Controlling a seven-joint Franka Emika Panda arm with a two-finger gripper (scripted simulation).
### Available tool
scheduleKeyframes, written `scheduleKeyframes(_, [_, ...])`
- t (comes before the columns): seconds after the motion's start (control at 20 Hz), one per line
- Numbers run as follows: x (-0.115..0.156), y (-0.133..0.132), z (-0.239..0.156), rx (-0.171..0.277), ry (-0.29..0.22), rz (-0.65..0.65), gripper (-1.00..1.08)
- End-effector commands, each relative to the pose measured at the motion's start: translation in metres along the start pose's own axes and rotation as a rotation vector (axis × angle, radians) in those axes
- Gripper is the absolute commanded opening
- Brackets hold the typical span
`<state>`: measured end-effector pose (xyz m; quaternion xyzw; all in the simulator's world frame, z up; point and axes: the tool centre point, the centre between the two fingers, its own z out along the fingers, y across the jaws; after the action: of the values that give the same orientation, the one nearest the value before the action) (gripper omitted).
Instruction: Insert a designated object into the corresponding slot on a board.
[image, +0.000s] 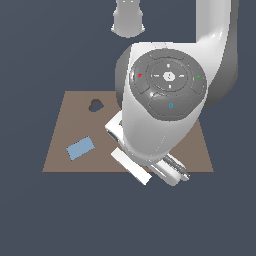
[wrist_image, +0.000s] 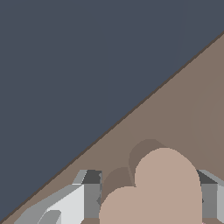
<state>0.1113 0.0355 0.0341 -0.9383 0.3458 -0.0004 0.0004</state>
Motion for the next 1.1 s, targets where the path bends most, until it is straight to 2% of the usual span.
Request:
scheduleKeyframes(0.0, [0.011,0.012,-0.001,0.001,0.0,0.105,-1.0])
scheduleKeyframes(0.55, [0.042,0.077,-0.003,0.001,0.001,0.571,-1.0])
scheduleKeyframes(1.05, [0.038,0.154,-0.004,0.001,0.001,1.058,-1.0])
